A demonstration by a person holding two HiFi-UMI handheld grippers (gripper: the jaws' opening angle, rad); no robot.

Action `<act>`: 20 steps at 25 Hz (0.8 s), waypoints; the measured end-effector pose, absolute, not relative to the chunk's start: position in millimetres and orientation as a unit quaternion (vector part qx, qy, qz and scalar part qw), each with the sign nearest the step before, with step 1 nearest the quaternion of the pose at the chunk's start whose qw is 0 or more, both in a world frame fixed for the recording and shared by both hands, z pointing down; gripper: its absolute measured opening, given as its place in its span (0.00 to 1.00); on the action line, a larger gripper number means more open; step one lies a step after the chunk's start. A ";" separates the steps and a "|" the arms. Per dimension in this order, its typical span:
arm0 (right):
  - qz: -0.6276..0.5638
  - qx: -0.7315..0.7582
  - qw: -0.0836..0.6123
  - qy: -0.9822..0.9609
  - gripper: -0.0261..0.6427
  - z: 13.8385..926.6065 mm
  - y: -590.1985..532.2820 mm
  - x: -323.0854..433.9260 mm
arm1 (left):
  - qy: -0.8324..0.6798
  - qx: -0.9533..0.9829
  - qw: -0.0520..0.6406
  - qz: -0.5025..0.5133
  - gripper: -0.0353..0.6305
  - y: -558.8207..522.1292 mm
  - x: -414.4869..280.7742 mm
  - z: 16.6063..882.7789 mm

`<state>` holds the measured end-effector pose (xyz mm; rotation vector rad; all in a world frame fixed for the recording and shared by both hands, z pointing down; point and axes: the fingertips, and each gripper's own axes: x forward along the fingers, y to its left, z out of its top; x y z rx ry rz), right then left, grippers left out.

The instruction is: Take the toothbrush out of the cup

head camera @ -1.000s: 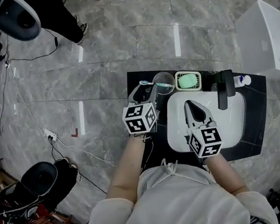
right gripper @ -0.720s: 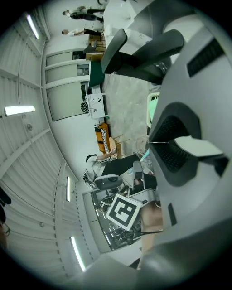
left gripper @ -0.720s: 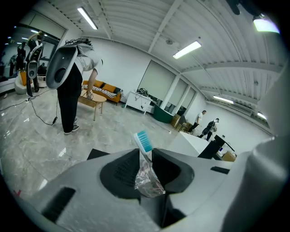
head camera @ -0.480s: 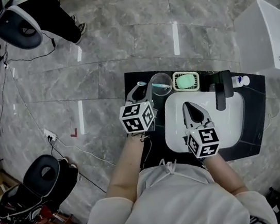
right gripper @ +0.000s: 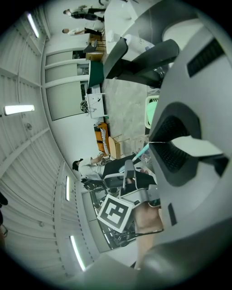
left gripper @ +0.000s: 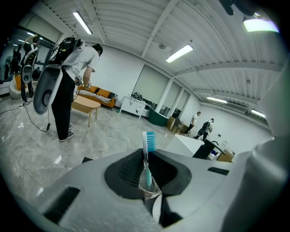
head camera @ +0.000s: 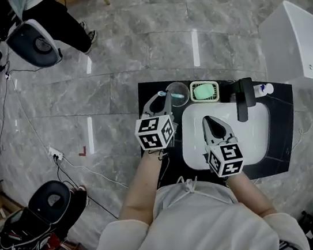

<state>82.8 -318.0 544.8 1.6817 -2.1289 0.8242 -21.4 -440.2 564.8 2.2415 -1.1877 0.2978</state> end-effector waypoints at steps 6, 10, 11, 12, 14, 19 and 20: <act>0.279 0.582 0.147 -0.750 0.08 533.0 -314.0 76.9 | -0.450 0.849 0.263 0.092 0.12 -437.2 -24.7 532.4; 0.271 0.576 0.141 -0.758 0.08 525.8 -304.3 73.8 | -0.448 0.859 0.238 0.072 0.12 -421.8 -24.2 502.1; 0.270 0.575 0.139 -0.760 0.08 524.4 -301.9 73.0 | -0.447 0.861 0.232 0.066 0.12 -416.4 -24.1 493.7; 0.270 0.573 0.138 -0.761 0.08 523.0 -299.9 71.9 | -0.446 0.864 0.227 0.059 0.12 -411.1 -24.4 485.0; 0.269 0.570 0.135 -0.764 0.08 519.6 -296.9 68.9 | -0.443 0.868 0.216 0.049 0.12 -401.0 -25.8 469.2; 0.258 0.566 0.132 -0.772 0.08 511.6 -283.8 63.9 | -0.435 0.877 0.197 0.043 0.12 -369.8 -28.0 448.6; 0.255 0.566 0.131 -0.773 0.08 509.5 -280.5 63.9 | -0.434 0.879 0.193 0.043 0.12 -362.8 -28.3 446.5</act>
